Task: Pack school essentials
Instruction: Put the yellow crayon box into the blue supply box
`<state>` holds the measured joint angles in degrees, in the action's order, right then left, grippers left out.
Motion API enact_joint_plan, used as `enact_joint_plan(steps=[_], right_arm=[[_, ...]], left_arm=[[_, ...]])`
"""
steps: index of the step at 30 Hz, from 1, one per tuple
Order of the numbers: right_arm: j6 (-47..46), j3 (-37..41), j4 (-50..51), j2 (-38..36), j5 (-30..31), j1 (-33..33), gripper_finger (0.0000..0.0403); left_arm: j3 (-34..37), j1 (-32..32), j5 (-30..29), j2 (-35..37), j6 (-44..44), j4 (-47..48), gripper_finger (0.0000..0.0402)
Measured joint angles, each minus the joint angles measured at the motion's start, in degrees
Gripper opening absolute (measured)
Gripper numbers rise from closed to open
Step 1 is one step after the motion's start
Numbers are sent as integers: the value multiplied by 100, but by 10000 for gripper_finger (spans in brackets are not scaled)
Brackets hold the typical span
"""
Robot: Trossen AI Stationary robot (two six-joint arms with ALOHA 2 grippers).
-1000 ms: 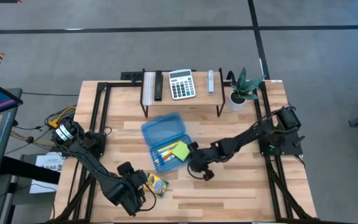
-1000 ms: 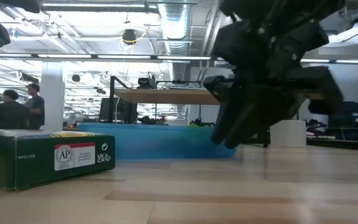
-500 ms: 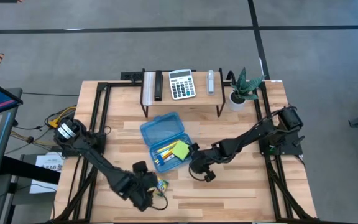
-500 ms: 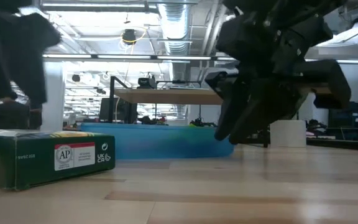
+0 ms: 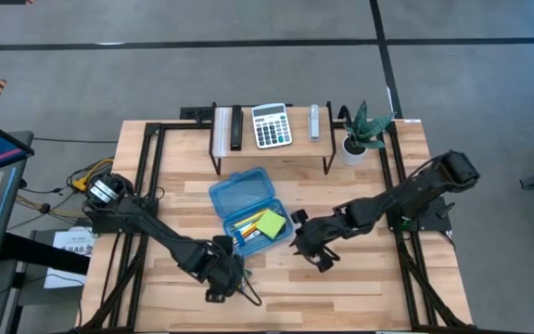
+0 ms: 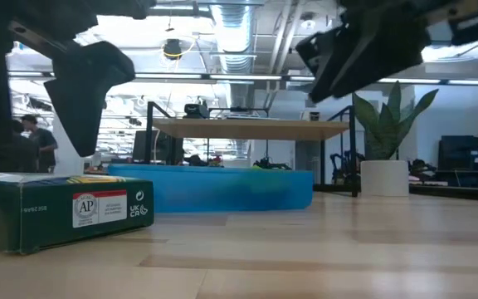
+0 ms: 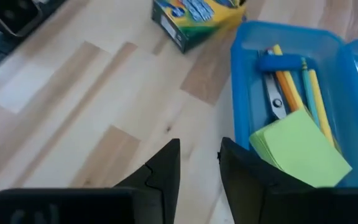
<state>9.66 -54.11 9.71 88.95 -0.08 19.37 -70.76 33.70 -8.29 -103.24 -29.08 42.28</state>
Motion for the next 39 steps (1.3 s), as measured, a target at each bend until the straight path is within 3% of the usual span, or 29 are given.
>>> enact_joint_plan(steps=[10, 21, 27, 39], right_arm=[[-275, 0, -9, -48, -2, 311, 134], [-521, 0, 36, 23, 2, 311, 134], [-536, 0, 57, 23, 2, 311, 134], [-663, 0, 93, 23, 7, 337, 134]], left_arm=[[0, 12, -100, 0, 863, -41, 332], [0, -43, 57, 0, 1128, -346, 333], [0, -45, 32, 0, 1152, -390, 355], [-81, -56, 180, -380, 1349, -573, 365]])
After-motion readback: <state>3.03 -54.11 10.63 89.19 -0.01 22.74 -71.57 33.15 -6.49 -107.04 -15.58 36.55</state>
